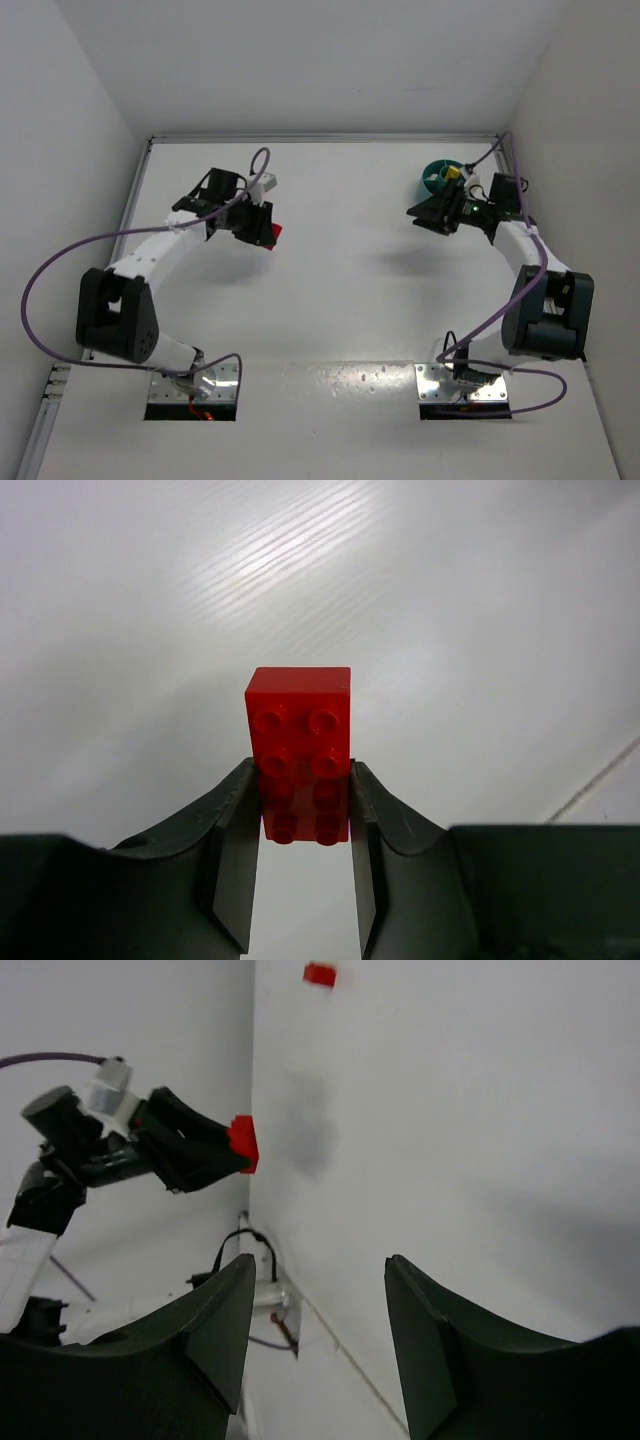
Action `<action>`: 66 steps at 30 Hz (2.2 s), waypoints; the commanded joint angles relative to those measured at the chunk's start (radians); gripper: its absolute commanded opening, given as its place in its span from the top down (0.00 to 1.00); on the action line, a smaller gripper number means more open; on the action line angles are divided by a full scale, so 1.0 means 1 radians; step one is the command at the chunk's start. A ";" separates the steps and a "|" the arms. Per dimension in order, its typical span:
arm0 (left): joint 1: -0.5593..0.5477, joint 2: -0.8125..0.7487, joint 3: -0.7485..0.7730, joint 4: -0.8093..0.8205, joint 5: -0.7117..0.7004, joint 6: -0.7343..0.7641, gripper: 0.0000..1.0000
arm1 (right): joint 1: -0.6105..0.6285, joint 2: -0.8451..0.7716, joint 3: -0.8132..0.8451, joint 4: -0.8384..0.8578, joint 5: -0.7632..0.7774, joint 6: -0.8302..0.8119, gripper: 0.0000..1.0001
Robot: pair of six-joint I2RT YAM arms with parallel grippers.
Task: Sort the legos into containers by color
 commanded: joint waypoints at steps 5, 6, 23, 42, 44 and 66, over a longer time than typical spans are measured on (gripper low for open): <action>-0.337 -0.198 0.098 0.079 -0.074 0.116 0.96 | 0.137 -0.102 -0.096 0.233 -0.077 0.212 0.45; -0.368 -0.198 0.115 0.079 -0.105 0.116 0.96 | 0.153 -0.102 -0.096 0.252 -0.088 0.238 0.45; -0.570 -0.051 0.296 0.034 -0.239 0.282 0.96 | 0.420 0.007 0.065 0.286 -0.088 0.326 0.42; -0.580 -0.051 0.287 0.025 -0.201 0.282 0.92 | 0.526 0.058 0.114 0.218 -0.088 0.174 0.52; -0.580 -0.051 0.287 0.025 -0.201 0.282 0.92 | 0.535 0.058 0.114 0.218 -0.079 0.174 0.63; -0.133 -0.126 0.158 -0.001 0.101 -0.062 0.00 | 0.257 0.029 0.048 0.042 0.025 0.146 1.00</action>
